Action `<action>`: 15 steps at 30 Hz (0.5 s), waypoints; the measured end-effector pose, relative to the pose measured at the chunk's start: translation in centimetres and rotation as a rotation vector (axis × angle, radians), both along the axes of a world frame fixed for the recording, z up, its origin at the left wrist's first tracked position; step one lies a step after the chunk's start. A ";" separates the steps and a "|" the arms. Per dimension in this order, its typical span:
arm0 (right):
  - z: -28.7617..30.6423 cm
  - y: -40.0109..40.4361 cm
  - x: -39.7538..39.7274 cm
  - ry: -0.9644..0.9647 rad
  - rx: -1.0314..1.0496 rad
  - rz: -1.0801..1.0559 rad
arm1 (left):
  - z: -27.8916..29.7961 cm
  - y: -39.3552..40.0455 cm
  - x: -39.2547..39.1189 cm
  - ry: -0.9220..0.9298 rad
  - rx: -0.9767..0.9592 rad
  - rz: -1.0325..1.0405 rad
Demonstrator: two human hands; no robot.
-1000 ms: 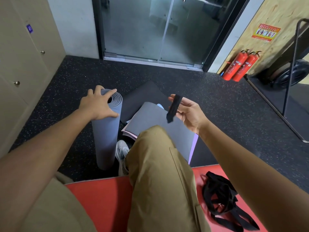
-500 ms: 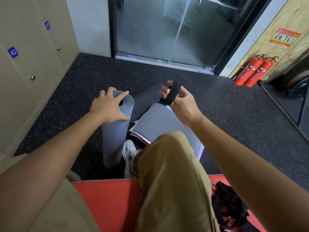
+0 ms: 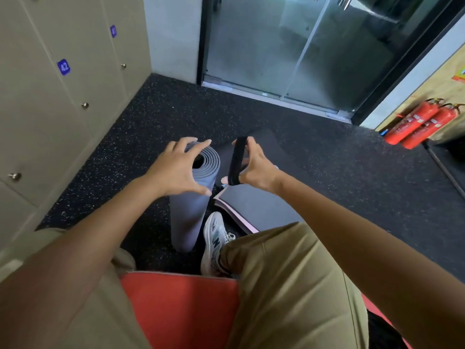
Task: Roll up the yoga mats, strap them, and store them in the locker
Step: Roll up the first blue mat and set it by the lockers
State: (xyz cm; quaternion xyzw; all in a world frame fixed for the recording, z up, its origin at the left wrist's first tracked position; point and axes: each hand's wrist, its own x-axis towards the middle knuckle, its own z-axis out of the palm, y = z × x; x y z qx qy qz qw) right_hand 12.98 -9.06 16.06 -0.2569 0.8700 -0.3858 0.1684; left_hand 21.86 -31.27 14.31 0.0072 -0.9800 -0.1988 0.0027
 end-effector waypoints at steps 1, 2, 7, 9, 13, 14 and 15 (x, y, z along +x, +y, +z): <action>-0.1 -0.6 -0.3 0.013 0.041 0.047 | 0.0 -0.6 0.0 -0.010 0.072 -0.025; -0.1 -1.3 -0.6 0.043 0.065 0.104 | 0.0 -1.1 0.0 -0.017 0.146 -0.046; 0.7 -5.2 -1.2 0.190 0.144 0.331 | -0.7 -2.9 0.3 -0.005 0.570 -0.121; 0.7 -6.5 -1.3 0.220 0.201 0.396 | -1.4 -3.2 0.6 0.017 0.662 -0.119; 1.0 -7.7 -1.2 0.229 0.229 0.477 | -2.8 -4.7 1.1 0.029 0.846 -0.116; 1.0 -8.0 -1.2 0.232 0.231 0.484 | -3.1 -5.1 1.2 0.020 0.877 -0.114; 1.1 -8.3 -1.1 0.240 0.233 0.489 | -3.1 -5.4 1.4 0.017 0.892 -0.112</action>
